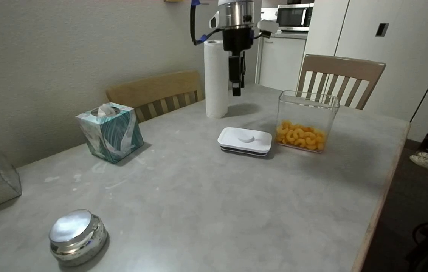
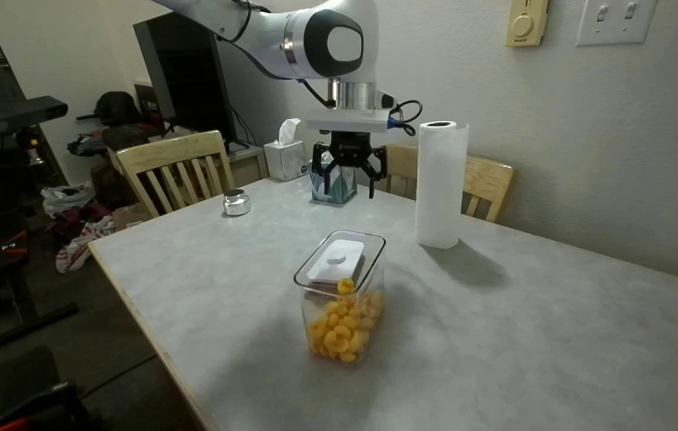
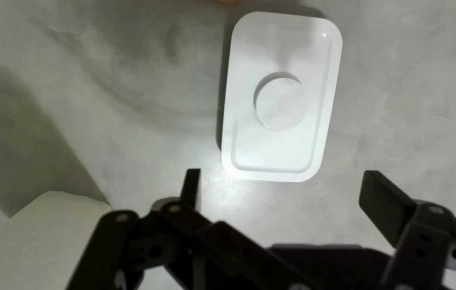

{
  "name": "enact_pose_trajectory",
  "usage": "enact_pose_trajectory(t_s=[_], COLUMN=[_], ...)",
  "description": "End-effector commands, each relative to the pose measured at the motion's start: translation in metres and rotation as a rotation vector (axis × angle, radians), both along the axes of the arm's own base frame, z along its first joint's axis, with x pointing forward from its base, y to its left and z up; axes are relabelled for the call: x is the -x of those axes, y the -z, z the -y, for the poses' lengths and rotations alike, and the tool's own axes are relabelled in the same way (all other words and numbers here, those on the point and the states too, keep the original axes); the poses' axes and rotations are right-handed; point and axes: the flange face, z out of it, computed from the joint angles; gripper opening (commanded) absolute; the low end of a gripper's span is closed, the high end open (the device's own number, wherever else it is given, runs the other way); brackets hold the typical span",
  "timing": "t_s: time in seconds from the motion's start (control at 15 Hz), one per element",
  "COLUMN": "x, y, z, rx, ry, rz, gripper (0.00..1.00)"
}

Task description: Press down on the white lid, remove the lid from the food container

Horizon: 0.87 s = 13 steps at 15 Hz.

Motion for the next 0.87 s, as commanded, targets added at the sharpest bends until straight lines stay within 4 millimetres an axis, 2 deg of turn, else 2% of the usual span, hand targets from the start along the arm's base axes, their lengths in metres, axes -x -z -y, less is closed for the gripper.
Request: enact_pose_trajectory(t_s=[0.0,0.33,0.47,0.53,0.8], x=[0.012,0.012,0.013,0.002,0.003], y=[-0.018,-0.032,-0.034,-0.029,-0.029], z=[0.004,-0.001,-0.001,-0.003,-0.003], rx=[-0.05,-0.067,-0.057,-0.043,-0.044], ry=[-0.066,-0.116,-0.132,-0.103,-0.111], rz=[0.003,0.017,0.014,0.033,0.027], gripper=[1.0,1.0,1.0,1.0,1.0])
